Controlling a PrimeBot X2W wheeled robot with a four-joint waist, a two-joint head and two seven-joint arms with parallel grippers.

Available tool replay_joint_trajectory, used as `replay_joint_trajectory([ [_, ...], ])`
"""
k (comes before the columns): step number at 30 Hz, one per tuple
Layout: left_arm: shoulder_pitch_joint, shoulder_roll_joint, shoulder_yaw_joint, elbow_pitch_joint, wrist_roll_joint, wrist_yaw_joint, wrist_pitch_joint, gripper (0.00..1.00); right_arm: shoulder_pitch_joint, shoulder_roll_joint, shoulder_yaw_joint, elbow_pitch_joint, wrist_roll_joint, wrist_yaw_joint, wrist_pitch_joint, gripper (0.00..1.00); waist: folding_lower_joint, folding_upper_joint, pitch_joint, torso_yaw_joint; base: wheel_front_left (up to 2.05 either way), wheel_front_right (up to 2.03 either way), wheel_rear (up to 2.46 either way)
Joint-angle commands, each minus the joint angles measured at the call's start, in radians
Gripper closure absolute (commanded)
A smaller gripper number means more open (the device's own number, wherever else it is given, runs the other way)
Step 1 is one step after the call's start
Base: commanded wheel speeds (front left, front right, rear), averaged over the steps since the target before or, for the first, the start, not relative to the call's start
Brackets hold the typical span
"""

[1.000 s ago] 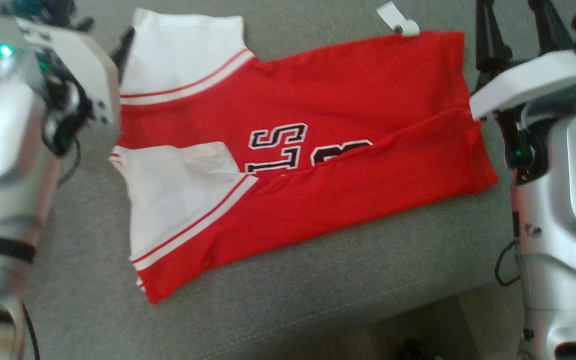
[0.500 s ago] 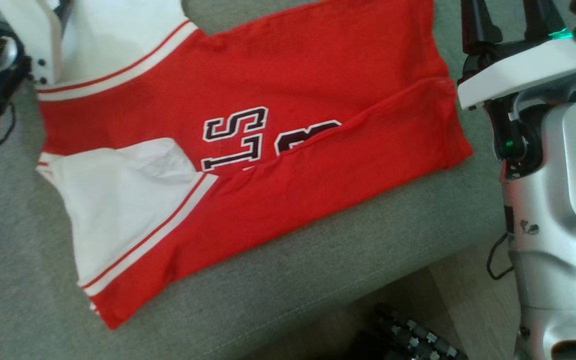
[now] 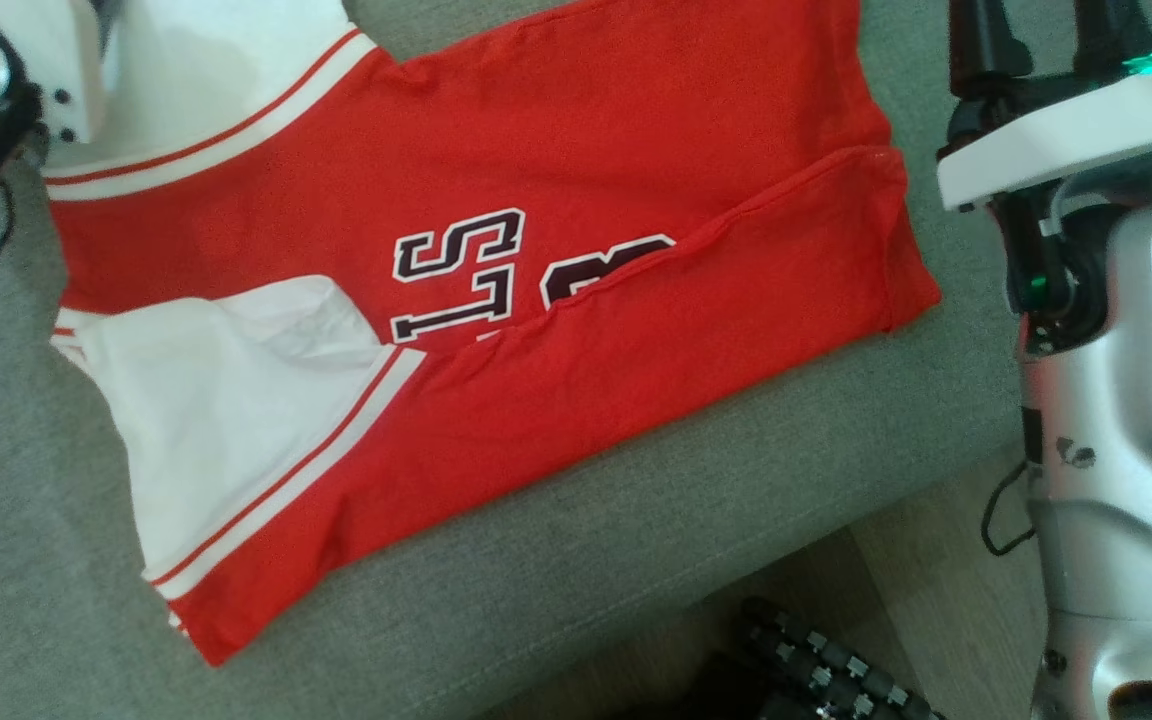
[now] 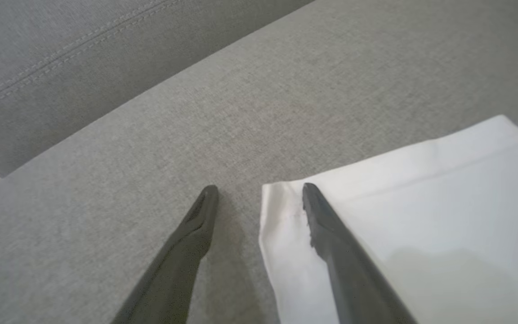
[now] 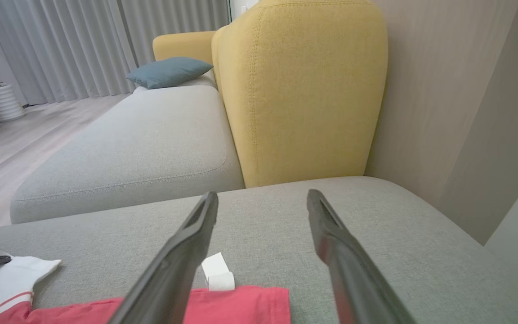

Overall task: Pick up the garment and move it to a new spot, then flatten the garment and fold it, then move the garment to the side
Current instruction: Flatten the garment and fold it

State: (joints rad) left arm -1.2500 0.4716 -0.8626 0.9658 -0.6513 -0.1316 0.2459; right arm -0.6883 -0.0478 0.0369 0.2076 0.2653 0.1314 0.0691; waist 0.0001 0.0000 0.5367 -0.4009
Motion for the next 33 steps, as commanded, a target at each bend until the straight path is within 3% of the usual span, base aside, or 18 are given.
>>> replay_joint_trajectory([
  [1, -0.011, 0.025, 0.004, -0.024, -0.024, 0.001, 0.016, 0.76, -0.008, -0.002, -0.001, -0.028, -0.002, -0.001, 0.003, 0.00, -0.0001, 0.0000, -0.006, 0.007, 0.00, 0.00, 0.00],
  [2, -0.007, 0.021, -0.005, -0.033, -0.042, 0.001, 0.020, 1.00, -0.010, -0.002, -0.007, -0.022, -0.005, -0.001, 0.004, 0.00, -0.0001, 0.0000, -0.010, 0.012, 0.00, 0.00, 0.00],
  [8, -0.002, 0.005, -0.014, -0.068, -0.148, 0.001, -0.033, 1.00, -0.030, -0.002, -0.052, 0.028, -0.051, -0.001, 0.014, 0.00, -0.0001, 0.0000, -0.052, 0.055, 0.00, 0.00, 0.00],
  [21, 0.027, -0.041, -0.026, -0.190, -0.224, 0.001, -0.239, 1.00, -0.076, -0.004, -0.164, 0.176, -0.101, -0.001, 0.076, 0.00, -0.0001, 0.0000, -0.148, 0.192, 0.00, 0.00, 0.00],
  [27, 0.073, -0.043, -0.043, -0.275, -0.270, 0.001, -0.247, 1.00, -0.120, -0.022, -0.231, 0.325, -0.071, -0.001, 0.187, 0.00, -0.0001, 0.0000, -0.161, 0.249, 0.00, 0.00, 0.00],
  [33, 0.097, -0.026, -0.051, -0.334, -0.278, 0.002, -0.256, 1.00, -0.178, -0.066, -0.254, 0.445, -0.134, -0.001, 0.250, 0.00, -0.0001, 0.0000, -0.148, 0.281, 0.00, 0.00, 0.00],
])
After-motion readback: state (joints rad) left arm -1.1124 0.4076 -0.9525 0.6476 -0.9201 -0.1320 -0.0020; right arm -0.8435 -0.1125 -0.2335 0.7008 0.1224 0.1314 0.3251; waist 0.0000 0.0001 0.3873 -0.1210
